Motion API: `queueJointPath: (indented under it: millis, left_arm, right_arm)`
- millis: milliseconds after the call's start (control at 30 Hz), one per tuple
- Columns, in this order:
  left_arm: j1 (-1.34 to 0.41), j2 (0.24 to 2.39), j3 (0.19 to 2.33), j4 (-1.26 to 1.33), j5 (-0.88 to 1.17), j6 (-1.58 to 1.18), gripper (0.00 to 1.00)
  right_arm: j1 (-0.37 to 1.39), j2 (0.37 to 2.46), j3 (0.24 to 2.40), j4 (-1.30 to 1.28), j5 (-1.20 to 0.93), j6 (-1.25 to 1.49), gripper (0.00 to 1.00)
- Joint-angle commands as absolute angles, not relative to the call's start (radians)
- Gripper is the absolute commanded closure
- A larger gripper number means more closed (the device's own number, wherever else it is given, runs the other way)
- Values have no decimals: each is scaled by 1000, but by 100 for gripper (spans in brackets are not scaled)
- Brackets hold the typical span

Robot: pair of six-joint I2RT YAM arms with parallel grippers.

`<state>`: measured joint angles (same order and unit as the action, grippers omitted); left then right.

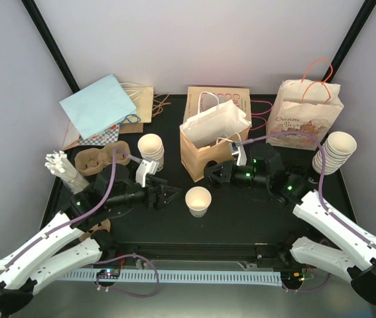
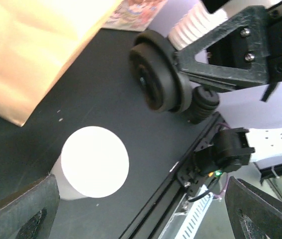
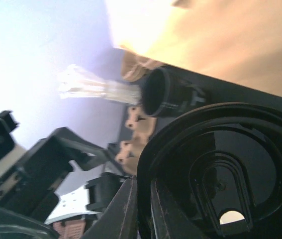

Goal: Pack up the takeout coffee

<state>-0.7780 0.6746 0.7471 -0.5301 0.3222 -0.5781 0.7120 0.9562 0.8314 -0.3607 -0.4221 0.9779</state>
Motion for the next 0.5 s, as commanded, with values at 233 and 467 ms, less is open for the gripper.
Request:
queueJointPath:
  millis: [233, 467]
  left_arm:
    - [-760, 646, 758, -280, 450, -487, 6]
    - [-759, 534, 659, -89, 372, -195, 1]
  right_arm:
    - [713, 908, 888, -145, -586, 1162, 90]
    - [712, 890, 933, -205, -615, 1156, 89]
